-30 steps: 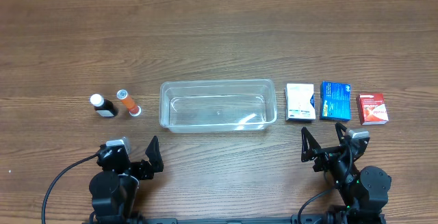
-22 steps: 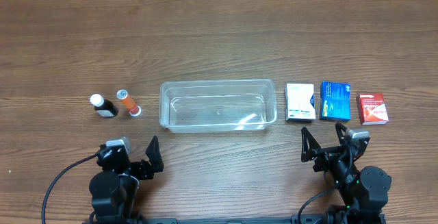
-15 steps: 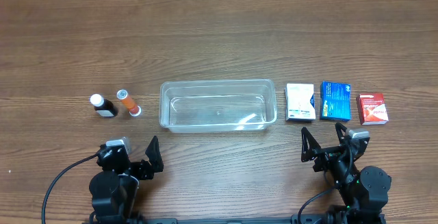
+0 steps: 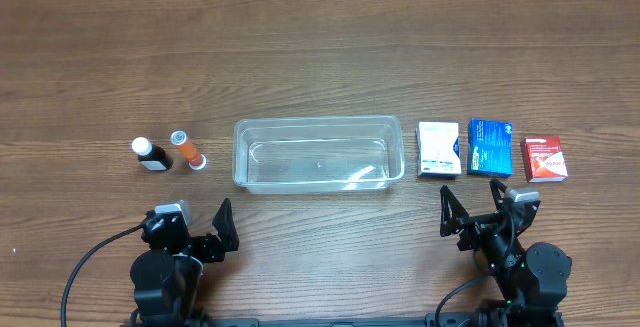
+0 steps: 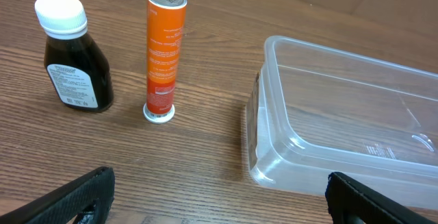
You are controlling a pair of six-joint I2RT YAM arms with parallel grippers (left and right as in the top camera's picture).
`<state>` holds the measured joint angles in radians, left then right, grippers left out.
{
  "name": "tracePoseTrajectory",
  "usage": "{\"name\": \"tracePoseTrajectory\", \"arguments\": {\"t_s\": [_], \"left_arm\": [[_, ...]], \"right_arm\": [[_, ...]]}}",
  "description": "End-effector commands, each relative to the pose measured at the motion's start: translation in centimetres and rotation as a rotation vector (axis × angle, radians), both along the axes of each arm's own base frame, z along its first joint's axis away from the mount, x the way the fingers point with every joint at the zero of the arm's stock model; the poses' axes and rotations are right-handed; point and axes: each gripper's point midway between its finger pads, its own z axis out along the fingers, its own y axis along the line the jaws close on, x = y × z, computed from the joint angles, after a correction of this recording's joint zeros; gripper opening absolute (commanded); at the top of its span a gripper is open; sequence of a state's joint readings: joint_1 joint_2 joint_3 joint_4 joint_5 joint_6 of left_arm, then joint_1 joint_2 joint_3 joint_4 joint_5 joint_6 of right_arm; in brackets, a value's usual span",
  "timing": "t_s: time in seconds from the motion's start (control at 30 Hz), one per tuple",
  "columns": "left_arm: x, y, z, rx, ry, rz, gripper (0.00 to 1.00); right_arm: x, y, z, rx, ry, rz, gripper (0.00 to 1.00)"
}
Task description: Pack container
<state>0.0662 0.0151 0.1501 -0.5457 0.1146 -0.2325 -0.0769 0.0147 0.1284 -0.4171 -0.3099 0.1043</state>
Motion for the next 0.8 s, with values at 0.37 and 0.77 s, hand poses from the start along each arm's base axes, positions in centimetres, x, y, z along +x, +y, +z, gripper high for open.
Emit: {"name": "tracePoseTrajectory", "arguments": {"t_s": [0.37,0.77], "left_arm": [[0.0,0.4,0.1,0.017,-0.011,0.015,1.0],[0.0,0.4,0.1,0.017,-0.011,0.014,1.0]], "right_arm": [[0.1,0.0,0.1,-0.003,-0.016,-0.001,1.0],[-0.9,0.7,11.7,0.158,-0.173,0.016,1.0]]}}
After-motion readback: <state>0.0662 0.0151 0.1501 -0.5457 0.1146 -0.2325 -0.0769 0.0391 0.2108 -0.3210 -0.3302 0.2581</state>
